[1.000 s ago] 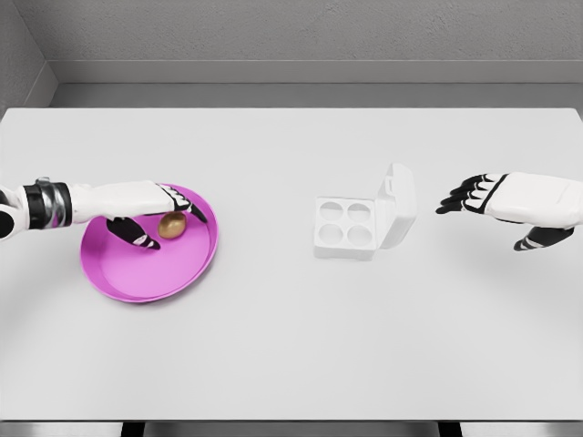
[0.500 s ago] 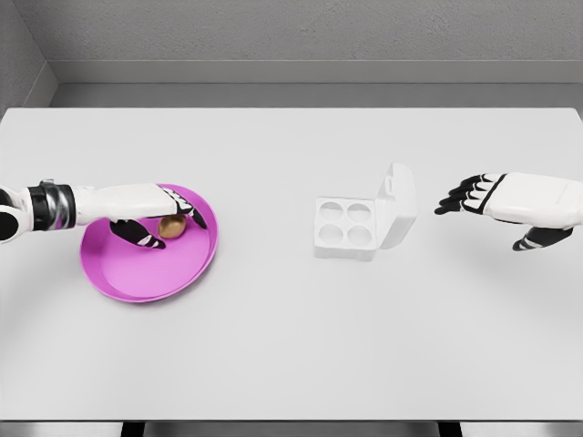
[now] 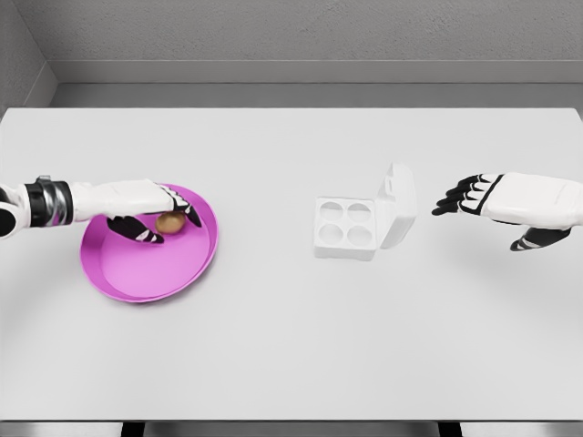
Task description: Pack egg into the box and close the box lid
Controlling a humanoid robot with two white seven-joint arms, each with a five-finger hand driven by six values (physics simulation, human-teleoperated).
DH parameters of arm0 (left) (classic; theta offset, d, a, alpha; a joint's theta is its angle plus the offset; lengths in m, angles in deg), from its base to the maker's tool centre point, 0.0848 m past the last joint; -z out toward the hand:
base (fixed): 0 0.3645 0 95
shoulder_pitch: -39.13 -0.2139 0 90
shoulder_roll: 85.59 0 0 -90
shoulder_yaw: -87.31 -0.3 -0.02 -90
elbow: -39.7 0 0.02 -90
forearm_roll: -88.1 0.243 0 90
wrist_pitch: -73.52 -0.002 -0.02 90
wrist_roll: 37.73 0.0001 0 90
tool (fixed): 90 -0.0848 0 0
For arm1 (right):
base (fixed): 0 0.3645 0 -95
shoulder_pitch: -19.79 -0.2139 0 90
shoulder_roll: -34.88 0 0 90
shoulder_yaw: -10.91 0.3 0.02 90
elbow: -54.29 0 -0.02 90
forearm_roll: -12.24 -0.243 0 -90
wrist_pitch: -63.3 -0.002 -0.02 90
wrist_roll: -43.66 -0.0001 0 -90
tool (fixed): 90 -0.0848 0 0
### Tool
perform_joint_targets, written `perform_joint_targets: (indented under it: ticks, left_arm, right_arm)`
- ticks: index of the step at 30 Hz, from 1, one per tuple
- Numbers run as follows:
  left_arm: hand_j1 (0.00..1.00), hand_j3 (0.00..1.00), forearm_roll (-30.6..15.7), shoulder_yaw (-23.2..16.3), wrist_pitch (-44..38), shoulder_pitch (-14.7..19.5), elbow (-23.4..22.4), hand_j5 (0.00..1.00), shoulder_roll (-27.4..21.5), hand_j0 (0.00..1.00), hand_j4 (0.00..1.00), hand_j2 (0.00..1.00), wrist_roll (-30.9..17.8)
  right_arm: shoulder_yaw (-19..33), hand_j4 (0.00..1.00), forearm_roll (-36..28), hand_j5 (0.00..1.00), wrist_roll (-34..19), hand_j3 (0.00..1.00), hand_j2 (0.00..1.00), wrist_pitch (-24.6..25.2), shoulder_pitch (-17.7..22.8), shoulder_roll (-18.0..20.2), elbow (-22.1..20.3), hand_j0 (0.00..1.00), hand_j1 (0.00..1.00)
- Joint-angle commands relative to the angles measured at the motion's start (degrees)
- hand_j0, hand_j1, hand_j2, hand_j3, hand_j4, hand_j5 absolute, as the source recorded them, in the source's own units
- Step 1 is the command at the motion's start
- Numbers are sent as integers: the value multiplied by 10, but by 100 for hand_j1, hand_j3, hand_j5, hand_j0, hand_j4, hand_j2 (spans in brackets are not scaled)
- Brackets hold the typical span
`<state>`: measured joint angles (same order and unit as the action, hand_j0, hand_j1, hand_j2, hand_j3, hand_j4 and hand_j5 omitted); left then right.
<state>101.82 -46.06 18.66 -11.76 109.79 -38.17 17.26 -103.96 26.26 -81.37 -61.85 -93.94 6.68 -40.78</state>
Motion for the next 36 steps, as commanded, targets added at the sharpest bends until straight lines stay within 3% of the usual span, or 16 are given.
perform_joint_targets:
  ticks: [1, 5, 19, 29, 36]
  left_arm:
    - [72, 72, -4, 0, -1, 0, 0, 72, 0, 72, 72, 72, 0]
    - [70, 70, -4, 0, -1, 0, 0, 70, 0, 70, 70, 70, 0]
    - [38, 38, 8, -2, -1, 0, 1, 38, 0, 38, 38, 38, 0]
    - [33, 33, 8, -4, -1, 1, 9, 33, -1, 33, 33, 33, 0]
    - [29, 29, 3, -3, -1, 15, 69, 29, -9, 29, 29, 29, 0]
  right_arm:
    - [1, 100, -3, 100, 0, 100, 100, 2, 0, 1, 0, 100, 100]
    - [1, 100, -3, 100, 0, 100, 100, 2, 0, 1, -2, 100, 100]
    - [7, 100, -3, 100, 0, 100, 100, 2, 0, 3, -2, 100, 100]
    - [8, 100, -3, 100, 0, 100, 100, 2, 1, 3, -2, 100, 100]
    - [8, 100, -3, 100, 0, 100, 100, 2, 0, 3, -3, 100, 100]
